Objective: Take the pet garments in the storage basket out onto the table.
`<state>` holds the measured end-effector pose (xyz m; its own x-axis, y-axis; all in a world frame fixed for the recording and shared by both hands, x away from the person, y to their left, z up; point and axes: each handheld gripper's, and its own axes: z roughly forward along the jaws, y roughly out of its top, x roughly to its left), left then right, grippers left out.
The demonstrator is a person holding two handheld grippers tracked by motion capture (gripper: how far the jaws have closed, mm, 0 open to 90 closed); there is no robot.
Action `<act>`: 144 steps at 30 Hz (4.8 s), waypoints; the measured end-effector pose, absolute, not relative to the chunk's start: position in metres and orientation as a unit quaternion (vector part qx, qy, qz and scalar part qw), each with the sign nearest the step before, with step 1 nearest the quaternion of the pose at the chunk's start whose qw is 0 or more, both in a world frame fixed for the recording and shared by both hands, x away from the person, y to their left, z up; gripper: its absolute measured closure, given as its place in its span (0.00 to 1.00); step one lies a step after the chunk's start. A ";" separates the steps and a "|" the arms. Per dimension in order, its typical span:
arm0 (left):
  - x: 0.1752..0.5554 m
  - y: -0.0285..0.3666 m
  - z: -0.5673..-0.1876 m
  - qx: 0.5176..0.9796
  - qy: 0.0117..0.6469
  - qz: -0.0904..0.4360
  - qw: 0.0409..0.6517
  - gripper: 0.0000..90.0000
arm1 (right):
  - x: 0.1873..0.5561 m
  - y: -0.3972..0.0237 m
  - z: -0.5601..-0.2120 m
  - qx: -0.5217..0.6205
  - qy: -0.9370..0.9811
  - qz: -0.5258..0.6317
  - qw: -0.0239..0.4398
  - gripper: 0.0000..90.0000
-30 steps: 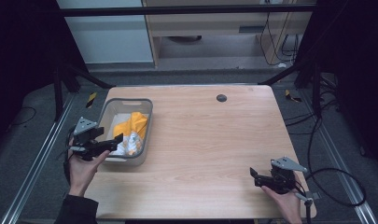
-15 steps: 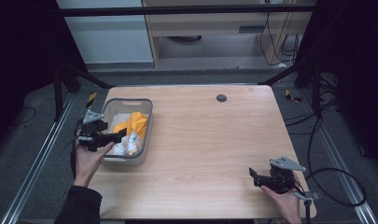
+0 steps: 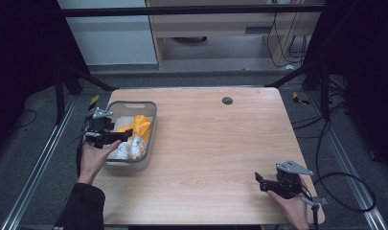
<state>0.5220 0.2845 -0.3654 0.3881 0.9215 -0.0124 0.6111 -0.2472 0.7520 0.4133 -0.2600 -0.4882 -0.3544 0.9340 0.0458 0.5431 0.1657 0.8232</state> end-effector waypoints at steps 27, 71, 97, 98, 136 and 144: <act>0.541 0.265 -0.392 0.789 0.516 0.165 0.288 0.37 | 0.414 -0.259 -0.489 0.512 0.726 0.393 0.237 0.13; 0.554 0.255 -0.424 0.804 0.541 0.112 0.219 0.81 | 0.415 -0.255 -0.491 0.503 0.738 0.387 0.229 0.13; 0.534 0.270 -0.374 0.793 0.530 0.142 0.263 0.90 | 0.415 -0.256 -0.491 0.504 0.738 0.384 0.232 0.13; 0.534 0.270 -0.373 0.793 0.530 0.144 0.264 0.90 | 0.415 -0.256 -0.491 0.504 0.738 0.384 0.231 0.13; 0.500 0.264 -0.321 0.809 0.479 0.165 0.300 0.91 | 0.414 -0.257 -0.491 0.503 0.734 0.389 0.239 0.13; 0.495 0.257 -0.317 0.816 0.465 0.161 0.305 0.91 | 0.414 -0.257 -0.490 0.502 0.733 0.390 0.242 0.13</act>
<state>0.4949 0.2566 -0.3171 0.5167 0.8559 -0.0211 0.6602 -0.3827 0.6463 0.4138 -0.2569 -0.4905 -0.3792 0.9246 0.0368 0.5467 0.1918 0.8150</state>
